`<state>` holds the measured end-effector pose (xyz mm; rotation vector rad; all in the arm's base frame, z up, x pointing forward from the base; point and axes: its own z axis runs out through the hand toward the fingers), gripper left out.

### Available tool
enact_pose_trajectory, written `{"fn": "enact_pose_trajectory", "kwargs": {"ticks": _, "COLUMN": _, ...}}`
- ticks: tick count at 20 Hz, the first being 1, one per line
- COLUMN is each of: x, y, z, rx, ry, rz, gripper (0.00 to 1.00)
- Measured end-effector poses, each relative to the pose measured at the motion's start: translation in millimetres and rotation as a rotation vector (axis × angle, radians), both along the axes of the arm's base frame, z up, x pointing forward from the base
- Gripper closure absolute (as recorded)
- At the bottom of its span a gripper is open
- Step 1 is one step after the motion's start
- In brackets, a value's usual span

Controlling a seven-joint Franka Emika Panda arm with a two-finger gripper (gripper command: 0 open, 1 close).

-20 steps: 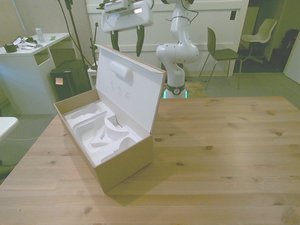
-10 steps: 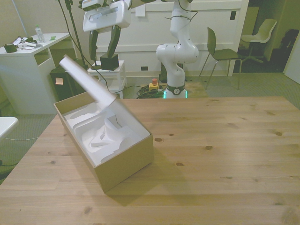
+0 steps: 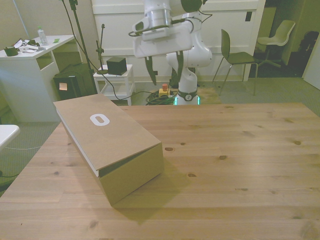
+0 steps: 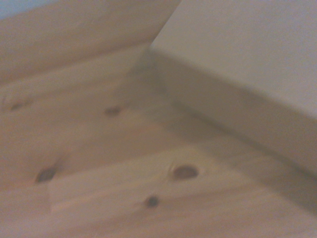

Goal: Close the box

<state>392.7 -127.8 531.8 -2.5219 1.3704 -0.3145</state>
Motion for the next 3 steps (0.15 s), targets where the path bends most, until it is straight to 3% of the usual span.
{"fn": "enact_pose_trajectory", "kwargs": {"ticks": 3, "x": -9, "y": 45, "z": -24, "rx": 0.008, "ry": 0.113, "rz": 0.131, "gripper": 0.00}}
